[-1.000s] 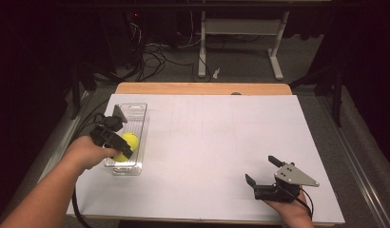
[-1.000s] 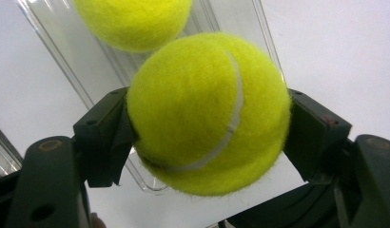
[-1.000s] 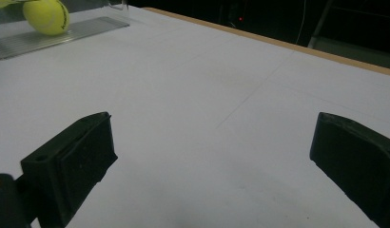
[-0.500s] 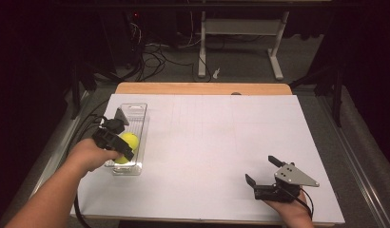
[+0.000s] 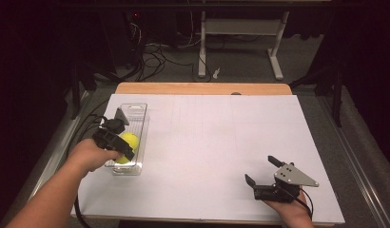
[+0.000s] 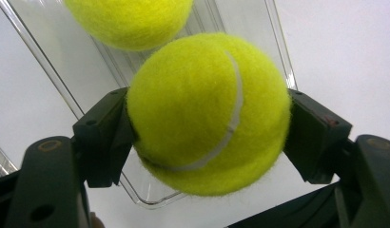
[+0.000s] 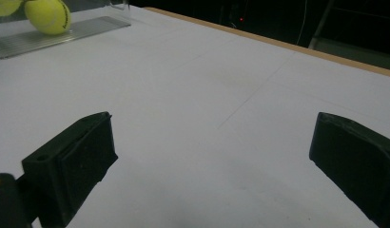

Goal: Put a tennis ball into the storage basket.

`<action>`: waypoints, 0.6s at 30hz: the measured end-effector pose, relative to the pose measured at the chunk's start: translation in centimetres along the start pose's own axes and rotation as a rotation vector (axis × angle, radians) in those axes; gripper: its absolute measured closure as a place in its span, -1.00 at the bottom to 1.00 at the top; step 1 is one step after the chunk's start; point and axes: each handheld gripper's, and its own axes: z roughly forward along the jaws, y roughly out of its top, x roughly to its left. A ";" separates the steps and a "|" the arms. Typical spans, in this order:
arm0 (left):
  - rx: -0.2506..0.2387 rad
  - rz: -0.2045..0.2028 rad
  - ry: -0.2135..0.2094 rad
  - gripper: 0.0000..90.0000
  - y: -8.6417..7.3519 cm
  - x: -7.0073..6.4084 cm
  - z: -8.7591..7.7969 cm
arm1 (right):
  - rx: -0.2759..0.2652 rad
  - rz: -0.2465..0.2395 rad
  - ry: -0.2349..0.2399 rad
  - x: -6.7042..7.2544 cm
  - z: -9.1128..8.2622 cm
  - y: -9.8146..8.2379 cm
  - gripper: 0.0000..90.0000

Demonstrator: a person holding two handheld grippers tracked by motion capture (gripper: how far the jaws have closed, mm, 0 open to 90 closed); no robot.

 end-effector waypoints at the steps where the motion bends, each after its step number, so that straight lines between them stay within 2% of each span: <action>1: 0.002 0.003 -0.001 -0.42 0.0 0.0 0.0 | -0.001 -0.001 0.000 0.0 0.0 0.0 -0.95; 2: 0.008 0.003 -0.021 -0.48 -0.1 -0.2 -0.2 | -0.001 -0.001 0.000 0.0 0.0 0.0 -0.95; 3: -0.002 -0.007 -0.029 -0.67 0.1 -0.3 -0.5 | 0.000 -0.002 0.000 0.0 0.0 0.0 -0.95; 4: -0.016 -0.008 -0.051 -0.78 0.1 -0.4 -1.0 | -0.002 0.000 0.000 0.0 0.0 0.0 -0.95; 7: -0.024 0.007 -0.075 -0.95 0.1 -0.9 -1.8 | -0.002 0.000 0.001 0.0 0.0 0.0 -0.95; 18: -0.038 0.008 -0.057 -0.98 0.1 -1.2 -2.3 | -0.004 0.001 0.000 0.0 0.0 0.0 -0.95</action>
